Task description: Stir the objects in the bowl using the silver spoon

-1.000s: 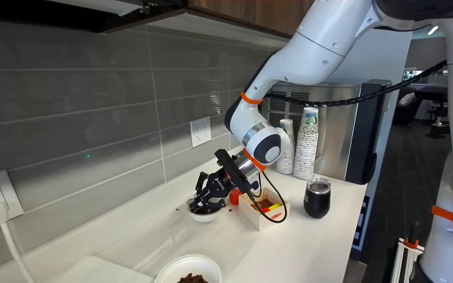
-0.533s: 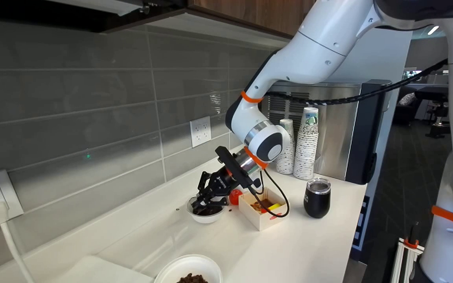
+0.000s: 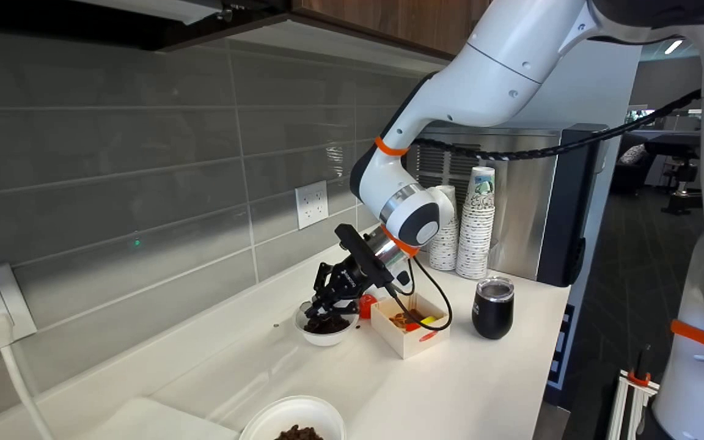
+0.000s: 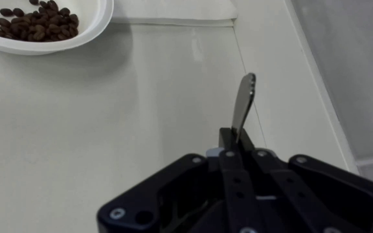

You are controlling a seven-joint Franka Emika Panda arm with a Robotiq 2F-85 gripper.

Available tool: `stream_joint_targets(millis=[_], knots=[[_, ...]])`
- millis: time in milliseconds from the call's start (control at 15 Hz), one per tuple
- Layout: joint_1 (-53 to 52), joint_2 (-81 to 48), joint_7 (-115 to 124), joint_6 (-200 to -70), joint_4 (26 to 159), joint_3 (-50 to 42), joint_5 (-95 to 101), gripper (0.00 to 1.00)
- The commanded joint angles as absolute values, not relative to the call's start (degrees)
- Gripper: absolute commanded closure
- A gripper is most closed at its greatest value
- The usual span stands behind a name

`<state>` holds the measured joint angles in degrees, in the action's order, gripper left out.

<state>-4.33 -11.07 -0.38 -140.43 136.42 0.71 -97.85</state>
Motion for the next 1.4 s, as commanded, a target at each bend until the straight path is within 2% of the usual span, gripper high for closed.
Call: stream_joint_targets(millis=[0, 1333], knots=[[-5.0, -9.74, 4.95, -145.34, 136.87, 0.97, -94.03, 0.99], [-12.06, -10.4, -2.54, -166.12, 135.5, 6.87, -94.78, 0.99]])
